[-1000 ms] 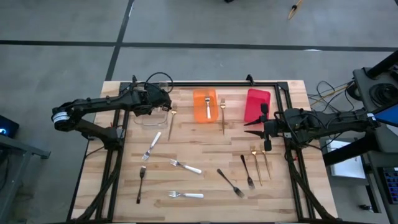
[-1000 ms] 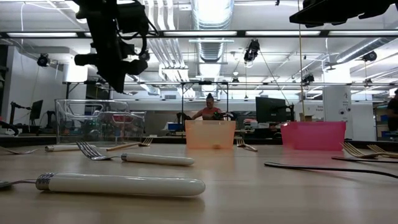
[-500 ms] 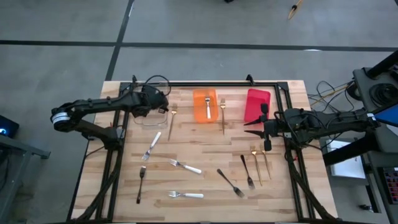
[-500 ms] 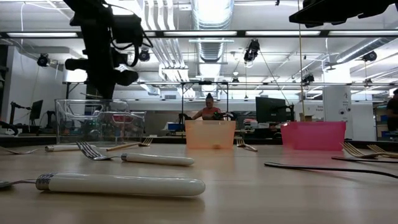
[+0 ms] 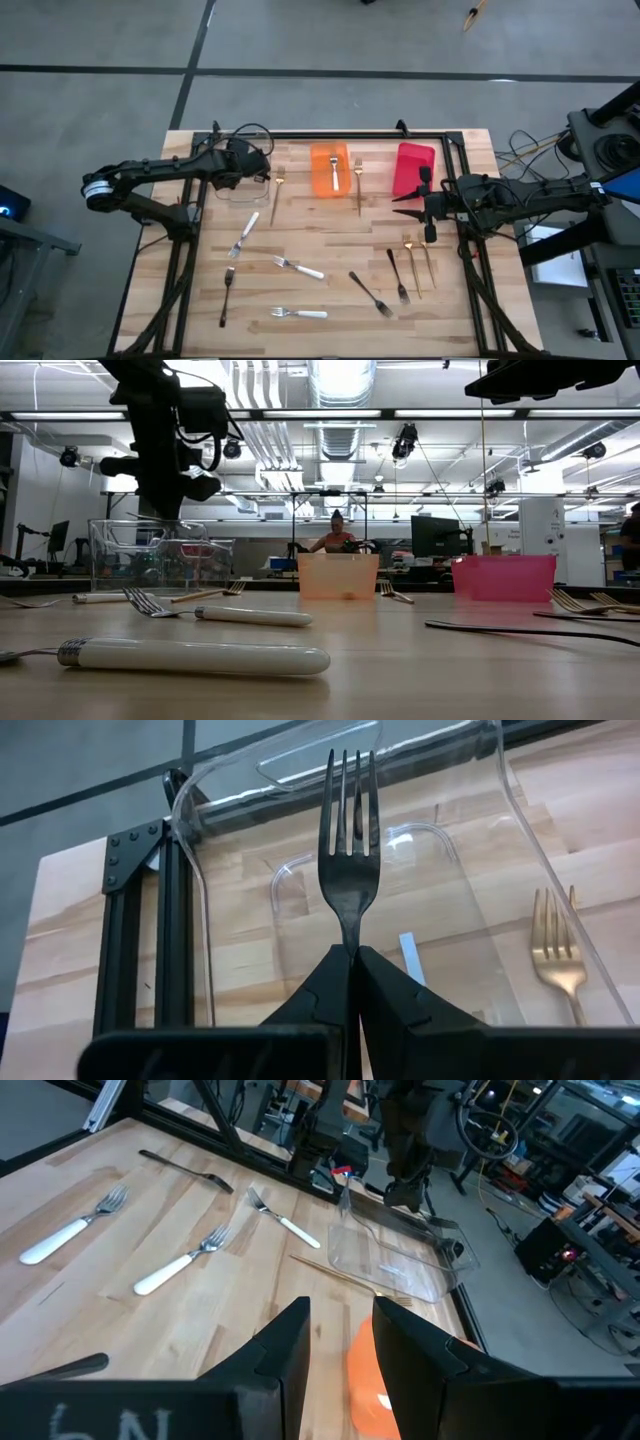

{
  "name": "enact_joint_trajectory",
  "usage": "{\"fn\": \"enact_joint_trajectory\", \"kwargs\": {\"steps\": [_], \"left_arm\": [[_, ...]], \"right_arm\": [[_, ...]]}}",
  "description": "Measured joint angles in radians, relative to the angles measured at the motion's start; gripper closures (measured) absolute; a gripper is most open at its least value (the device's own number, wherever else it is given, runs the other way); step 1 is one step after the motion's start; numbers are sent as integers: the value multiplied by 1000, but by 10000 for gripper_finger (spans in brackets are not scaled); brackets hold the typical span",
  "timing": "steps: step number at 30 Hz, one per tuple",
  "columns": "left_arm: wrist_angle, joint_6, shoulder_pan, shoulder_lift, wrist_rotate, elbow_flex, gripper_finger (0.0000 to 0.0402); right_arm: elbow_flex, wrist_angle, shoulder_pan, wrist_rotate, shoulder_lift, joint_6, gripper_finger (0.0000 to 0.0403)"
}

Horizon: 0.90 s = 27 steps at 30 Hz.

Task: Sort silverware by color (type)
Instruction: Put the top center black fork into the transparent bin

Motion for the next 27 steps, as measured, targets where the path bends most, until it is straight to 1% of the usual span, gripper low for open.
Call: {"fn": "enact_joint_trajectory", "kwargs": {"steps": [19, 27], "left_arm": [[27, -16, 0, 1, -14, -8, 401], [88, -38, 0, 2, -19, -43, 401]], "right_arm": [[0, 0, 0, 0, 0, 3, 300], [0, 0, 0, 0, 0, 2, 300]]}}
